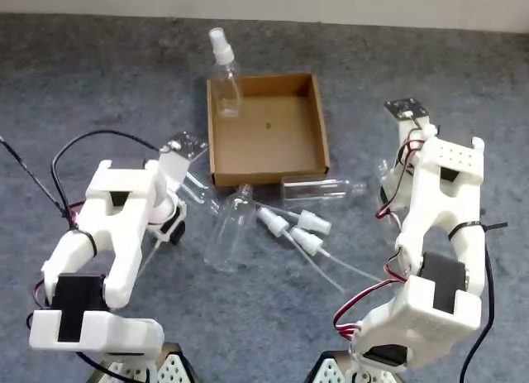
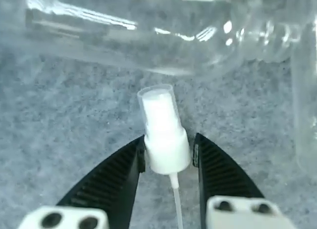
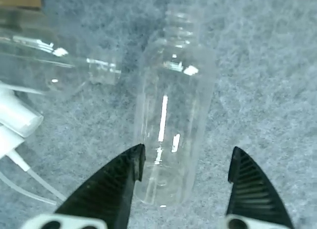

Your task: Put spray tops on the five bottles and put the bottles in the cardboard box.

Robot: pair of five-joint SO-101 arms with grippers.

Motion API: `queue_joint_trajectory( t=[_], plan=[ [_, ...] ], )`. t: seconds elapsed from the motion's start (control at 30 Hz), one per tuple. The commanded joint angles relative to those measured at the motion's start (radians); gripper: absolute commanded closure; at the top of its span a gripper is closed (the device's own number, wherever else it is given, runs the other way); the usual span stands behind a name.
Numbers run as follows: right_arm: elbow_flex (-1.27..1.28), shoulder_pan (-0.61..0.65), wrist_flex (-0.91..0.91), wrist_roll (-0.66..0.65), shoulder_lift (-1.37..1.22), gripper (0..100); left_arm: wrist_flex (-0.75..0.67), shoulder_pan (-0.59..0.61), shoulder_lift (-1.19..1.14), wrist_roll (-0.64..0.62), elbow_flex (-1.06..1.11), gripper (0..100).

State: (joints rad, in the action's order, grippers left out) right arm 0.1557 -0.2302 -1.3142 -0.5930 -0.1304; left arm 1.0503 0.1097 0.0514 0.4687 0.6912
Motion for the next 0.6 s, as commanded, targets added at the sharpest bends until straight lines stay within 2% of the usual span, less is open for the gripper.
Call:
queue_joint_trajectory(
  t=[0.0, 0.13, 0.33, 0.57],
  plan=[
    [-0.002, -0.013, 0.002, -0.011, 0.018, 76.3, -0.071, -0.013, 0.030, 0.006, 0.039, 89],
    [-0.007, -0.008, 0.002, -0.009, 0.015, 76.3, -0.075, -0.019, 0.044, -0.106, 0.045, 100],
    [-0.007, 0.041, 0.056, -0.005, 0.013, 76.3, -0.040, -0.036, 0.134, -0.255, 0.082, 99],
    [-0.002, 0.119, 0.174, 0.114, -0.005, 76.1, -0.110, -0.005, 0.226, -0.264, 0.214, 99]
  ],
)
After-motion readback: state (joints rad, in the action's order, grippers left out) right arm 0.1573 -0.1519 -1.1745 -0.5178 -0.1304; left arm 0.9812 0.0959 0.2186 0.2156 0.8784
